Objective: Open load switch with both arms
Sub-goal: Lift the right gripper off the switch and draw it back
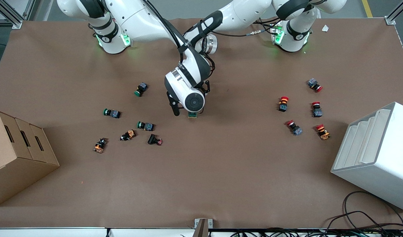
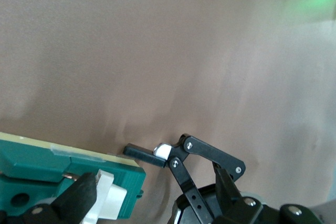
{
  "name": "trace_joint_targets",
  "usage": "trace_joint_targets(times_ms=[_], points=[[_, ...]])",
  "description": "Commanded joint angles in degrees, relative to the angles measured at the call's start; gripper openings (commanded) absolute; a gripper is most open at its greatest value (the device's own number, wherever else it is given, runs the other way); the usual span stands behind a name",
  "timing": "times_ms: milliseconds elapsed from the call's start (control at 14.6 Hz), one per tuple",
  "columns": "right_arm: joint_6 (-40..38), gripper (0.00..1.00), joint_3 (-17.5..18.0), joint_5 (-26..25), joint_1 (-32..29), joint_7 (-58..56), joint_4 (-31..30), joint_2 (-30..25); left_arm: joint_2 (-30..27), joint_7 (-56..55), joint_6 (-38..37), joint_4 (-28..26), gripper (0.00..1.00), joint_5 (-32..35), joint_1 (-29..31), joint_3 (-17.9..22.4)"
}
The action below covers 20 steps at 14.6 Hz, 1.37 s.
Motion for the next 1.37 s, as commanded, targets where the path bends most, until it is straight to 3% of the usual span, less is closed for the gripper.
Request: trace_joint_targets(times_ms=[0, 274, 548, 822, 959, 1164, 1301], points=[[-5.1, 1.0, -0.8, 0.0, -3.3, -9.9, -1.1, -2.8, 0.2, -1.1, -0.9, -0.3, 1.0, 0.1, -0.7, 0.1], [-6.4, 1.0, -2.5, -3.6, -12.8, -31.9, 0.3, -8.3, 0.3, -1.2, -0.9, -0.6, 1.0, 0.1, -0.8, 0.1], [-6.3, 1.0, -2.5, -9.9, -23.9, -62.1, -0.1, -14.7, -1.0, -0.9, -0.9, -0.1, 1.0, -1.3, -0.3, -0.2], [-5.8, 1.0, -2.5, -16.8, -33.7, -90.0, -0.2, -19.4, -4.5, -0.1, -1.0, 2.9, 1.0, -10.6, -0.5, -2.2], [-5.8, 1.0, -2.5, -17.2, -39.5, -102.4, -0.2, -21.0, -6.8, 2.6, -1.0, 3.0, 1.0, -13.8, 0.0, -2.4], [-6.4, 1.0, -2.5, -17.2, -45.7, -110.3, -0.7, -22.2, -11.8, 9.3, -0.7, 4.6, 1.0, -22.2, 2.6, -2.5], [-6.9, 1.0, -2.4, -17.4, -46.6, -110.1, 0.9, -22.0, -15.4, 20.0, -0.8, 9.9, 1.0, -33.6, 4.2, -2.2]])
